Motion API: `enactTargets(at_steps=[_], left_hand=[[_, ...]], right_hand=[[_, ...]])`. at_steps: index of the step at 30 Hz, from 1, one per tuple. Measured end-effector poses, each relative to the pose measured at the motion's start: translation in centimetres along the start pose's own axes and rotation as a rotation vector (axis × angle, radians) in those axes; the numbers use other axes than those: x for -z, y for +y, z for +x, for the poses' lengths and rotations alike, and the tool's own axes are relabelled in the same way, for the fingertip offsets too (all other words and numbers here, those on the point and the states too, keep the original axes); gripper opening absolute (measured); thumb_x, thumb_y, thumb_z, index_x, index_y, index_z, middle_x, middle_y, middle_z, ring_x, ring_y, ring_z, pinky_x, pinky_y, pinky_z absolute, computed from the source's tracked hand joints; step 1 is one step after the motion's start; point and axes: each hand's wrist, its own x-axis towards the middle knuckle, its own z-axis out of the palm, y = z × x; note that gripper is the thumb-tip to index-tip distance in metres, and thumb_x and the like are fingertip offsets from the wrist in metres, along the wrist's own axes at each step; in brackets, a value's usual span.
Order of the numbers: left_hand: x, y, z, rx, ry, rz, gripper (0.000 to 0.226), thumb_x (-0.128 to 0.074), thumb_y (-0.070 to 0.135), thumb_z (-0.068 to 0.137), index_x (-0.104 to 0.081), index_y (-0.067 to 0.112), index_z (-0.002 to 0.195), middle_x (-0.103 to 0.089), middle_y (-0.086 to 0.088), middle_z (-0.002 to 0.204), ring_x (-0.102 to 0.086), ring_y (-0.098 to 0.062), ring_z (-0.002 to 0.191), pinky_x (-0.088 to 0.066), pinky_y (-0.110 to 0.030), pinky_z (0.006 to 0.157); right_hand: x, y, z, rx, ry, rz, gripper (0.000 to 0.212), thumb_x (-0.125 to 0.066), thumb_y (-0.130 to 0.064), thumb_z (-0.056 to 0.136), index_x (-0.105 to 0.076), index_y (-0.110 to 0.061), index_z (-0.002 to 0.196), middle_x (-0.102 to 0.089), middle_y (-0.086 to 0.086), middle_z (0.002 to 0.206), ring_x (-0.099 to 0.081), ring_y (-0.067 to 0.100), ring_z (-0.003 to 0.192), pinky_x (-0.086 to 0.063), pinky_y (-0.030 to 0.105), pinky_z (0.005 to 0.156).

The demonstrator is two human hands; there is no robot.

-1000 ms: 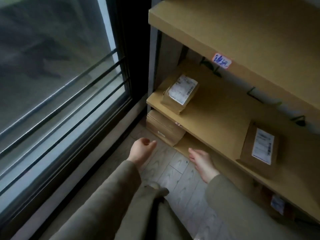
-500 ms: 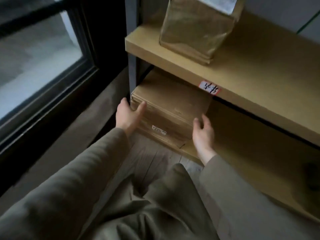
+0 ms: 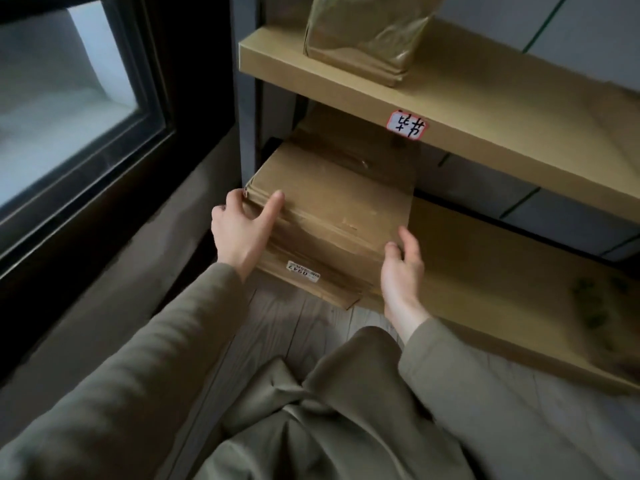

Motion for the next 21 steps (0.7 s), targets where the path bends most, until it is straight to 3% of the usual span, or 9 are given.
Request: enactTargets(at_steps=[3, 6, 11, 16, 18, 21], left_hand=[[0.5, 1.4, -3.2, -0.165, 0.094, -0.015, 0.055, -0.064, 0.052, 0.078, -0.047, 0.008, 0.108, -0.049, -0.006, 0.109, -0.049, -0.023, 0.109, -0.039, -0.029, 0.093], [1.0, 2.3, -6.1, -0.28, 0.04, -0.032, 0.065, -0.068, 0.053, 0.074, -0.045, 0.008, 0.115, -0.054, -0.006, 0.111, -0.053, -0.022, 0.105, -0.046, -0.038, 0.091], [1.2, 3.4, -8.7, -0.653, 0.017, 0.252, 0.067, -0.071, 0.052, 0.07, -0.052, 0.006, 0.116, -0.056, -0.012, 0.114, -0.052, -0.029, 0.109, -0.044, -0.046, 0.093], [0.0, 3.9, -10.0, -0.805, -0.005, 0.368, 0.051, -0.066, 0.05, 0.073, -0.062, 0.01, 0.105, -0.062, -0.011, 0.103, -0.059, -0.031, 0.095, -0.046, -0.039, 0.077], [-0.7, 4.2, -10.4, -0.862, -0.019, 0.331, 0.039, -0.062, 0.043, 0.079, -0.067, 0.011, 0.101, -0.064, -0.009, 0.098, -0.061, -0.029, 0.088, -0.048, -0.036, 0.072], [-0.5, 4.8, -10.7, -0.816, -0.1, 0.211, 0.034, -0.05, 0.037, 0.091, -0.069, 0.008, 0.092, -0.065, -0.008, 0.09, -0.061, -0.026, 0.081, -0.049, -0.034, 0.069]], right_hand=[[1.3, 1.0, -1.6, -0.037, 0.044, 0.094, 0.038, -0.039, -0.018, 0.099, -0.042, -0.028, 0.136, -0.035, -0.002, 0.148, -0.032, 0.018, 0.135, -0.03, 0.03, 0.102], [2.4, 2.8, -3.1, -0.087, 0.11, 0.162, 0.037, -0.047, -0.023, 0.096, -0.044, -0.027, 0.133, -0.037, -0.001, 0.145, -0.037, 0.018, 0.13, -0.034, 0.032, 0.101], [3.0, 5.3, -4.3, -0.34, 0.086, 0.407, 0.038, -0.05, -0.031, 0.094, -0.045, -0.032, 0.132, -0.048, 0.001, 0.126, -0.049, 0.023, 0.112, -0.047, 0.044, 0.093], [4.1, 3.9, -2.8, -0.304, 0.144, 0.085, 0.036, -0.041, -0.023, 0.098, -0.052, -0.016, 0.131, -0.054, 0.005, 0.133, -0.05, 0.027, 0.12, -0.04, 0.033, 0.1], [4.2, 1.4, -2.5, -0.265, 0.108, 0.091, 0.043, -0.047, -0.036, 0.095, -0.049, -0.016, 0.133, -0.054, 0.0, 0.129, -0.05, 0.026, 0.12, -0.04, 0.036, 0.103], [4.0, -2.4, -2.3, -0.162, -0.049, 0.172, 0.07, -0.056, -0.069, 0.072, -0.053, -0.026, 0.127, -0.056, 0.004, 0.131, -0.053, 0.026, 0.119, -0.041, 0.048, 0.103]])
